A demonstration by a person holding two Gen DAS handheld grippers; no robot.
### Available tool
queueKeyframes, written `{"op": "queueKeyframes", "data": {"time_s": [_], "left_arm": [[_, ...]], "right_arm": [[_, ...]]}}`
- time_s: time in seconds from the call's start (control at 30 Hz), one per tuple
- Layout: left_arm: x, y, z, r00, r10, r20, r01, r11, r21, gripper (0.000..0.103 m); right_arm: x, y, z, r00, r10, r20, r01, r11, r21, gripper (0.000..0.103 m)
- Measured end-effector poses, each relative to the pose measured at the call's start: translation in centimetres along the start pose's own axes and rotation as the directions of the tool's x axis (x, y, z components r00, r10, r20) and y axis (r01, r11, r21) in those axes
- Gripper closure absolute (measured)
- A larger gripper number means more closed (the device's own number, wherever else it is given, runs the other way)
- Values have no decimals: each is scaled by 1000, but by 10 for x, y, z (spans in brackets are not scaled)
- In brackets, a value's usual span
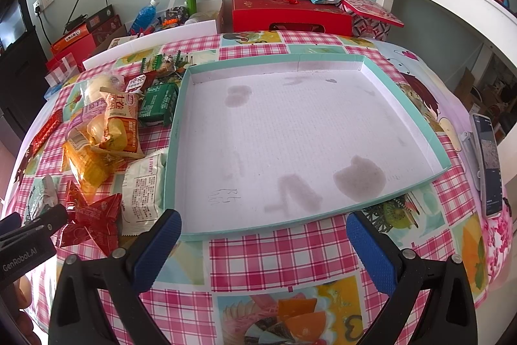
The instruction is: Organize snacks
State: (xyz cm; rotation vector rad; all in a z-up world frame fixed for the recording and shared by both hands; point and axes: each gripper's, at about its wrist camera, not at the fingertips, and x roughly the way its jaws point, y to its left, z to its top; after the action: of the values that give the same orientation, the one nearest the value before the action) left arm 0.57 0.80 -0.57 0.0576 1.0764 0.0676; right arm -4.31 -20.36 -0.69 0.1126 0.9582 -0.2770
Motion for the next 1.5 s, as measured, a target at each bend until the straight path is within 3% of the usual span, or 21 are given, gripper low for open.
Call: {"op": "queueKeyframes", "data": {"time_s": [1.5], "left_arm": [[-4,1,2,1000,-11,7,11,1000,-2,0]], "right_arm": [[-2,2,0,1000,2,5,-2,1000,-14,0]]}}
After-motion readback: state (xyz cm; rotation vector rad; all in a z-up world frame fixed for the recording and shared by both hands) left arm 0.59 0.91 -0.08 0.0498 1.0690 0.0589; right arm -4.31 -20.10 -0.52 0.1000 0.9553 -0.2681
